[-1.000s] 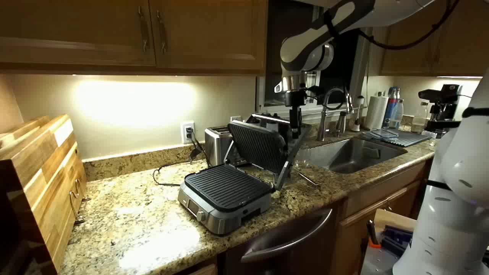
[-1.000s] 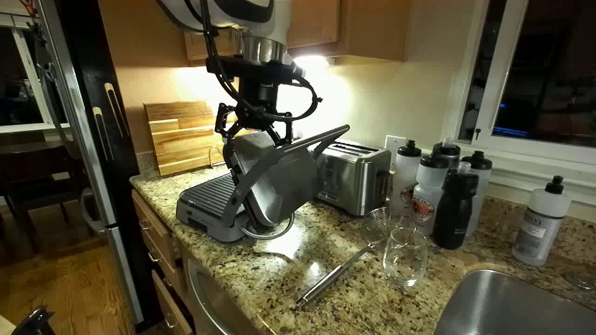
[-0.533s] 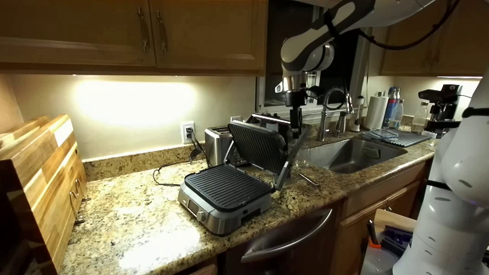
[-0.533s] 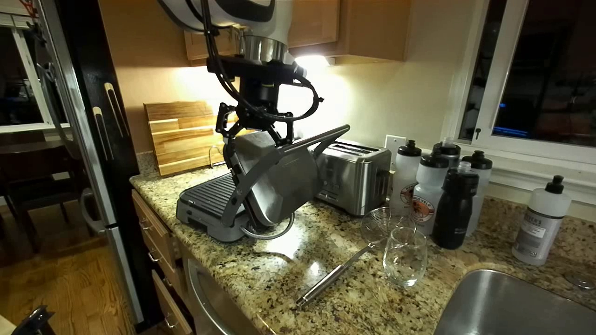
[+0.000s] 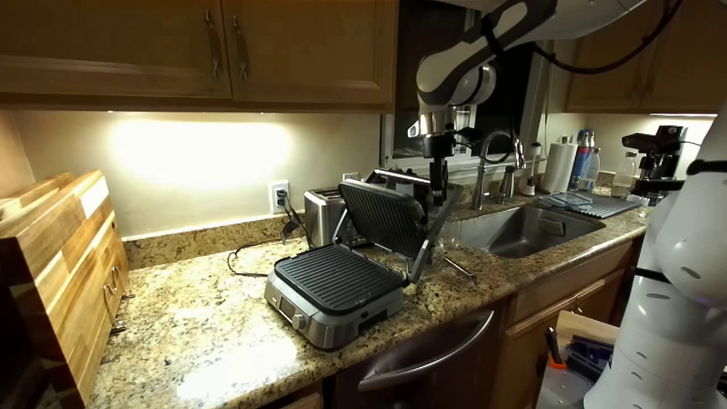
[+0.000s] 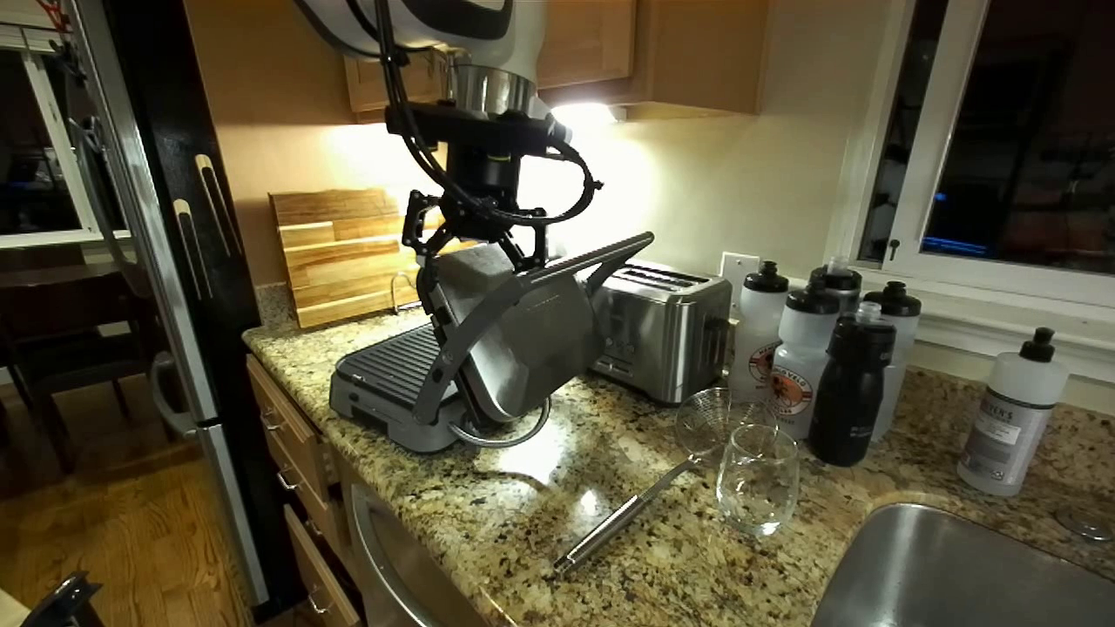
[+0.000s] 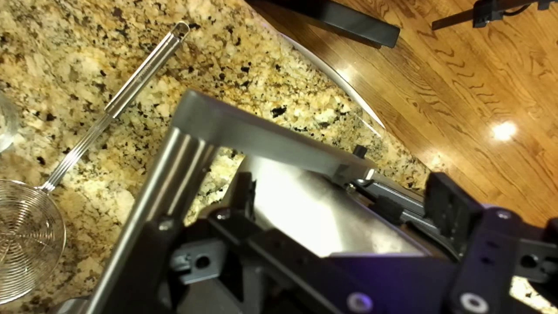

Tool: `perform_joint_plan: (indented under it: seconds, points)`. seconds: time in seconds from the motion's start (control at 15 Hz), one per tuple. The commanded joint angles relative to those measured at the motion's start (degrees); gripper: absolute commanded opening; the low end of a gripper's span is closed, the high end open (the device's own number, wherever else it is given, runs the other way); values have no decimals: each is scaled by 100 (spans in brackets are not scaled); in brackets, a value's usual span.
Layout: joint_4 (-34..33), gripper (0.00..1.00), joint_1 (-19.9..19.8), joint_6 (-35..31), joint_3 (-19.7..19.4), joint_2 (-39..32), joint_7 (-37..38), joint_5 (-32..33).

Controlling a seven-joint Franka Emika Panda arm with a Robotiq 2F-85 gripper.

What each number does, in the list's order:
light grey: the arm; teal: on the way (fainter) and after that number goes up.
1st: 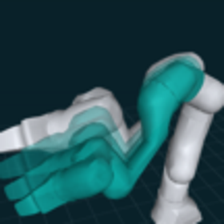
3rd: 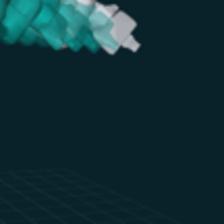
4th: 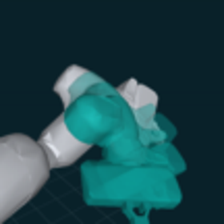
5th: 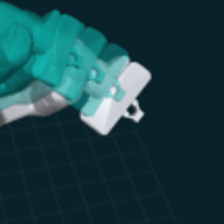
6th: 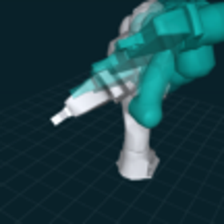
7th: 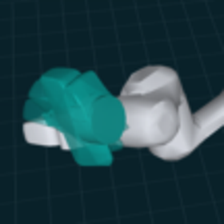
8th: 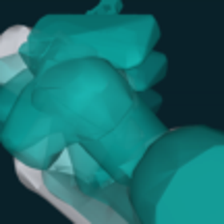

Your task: Close the sandwich maker

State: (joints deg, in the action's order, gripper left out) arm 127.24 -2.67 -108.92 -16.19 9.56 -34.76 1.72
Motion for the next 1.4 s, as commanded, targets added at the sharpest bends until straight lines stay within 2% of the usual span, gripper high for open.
perform_joint_plan:
  seconds: [0.0,0.27,0.53,1.0,1.33]
  points:
    - [-309,100,-72,97,302,-5,31,-199]
    - [-814,100,-31,213,611,22,209,-180]
    - [-1173,100,-87,351,750,69,529,7]
    - [-1094,100,-386,10,567,28,601,623]
    - [-940,100,-579,-238,362,-71,520,534]
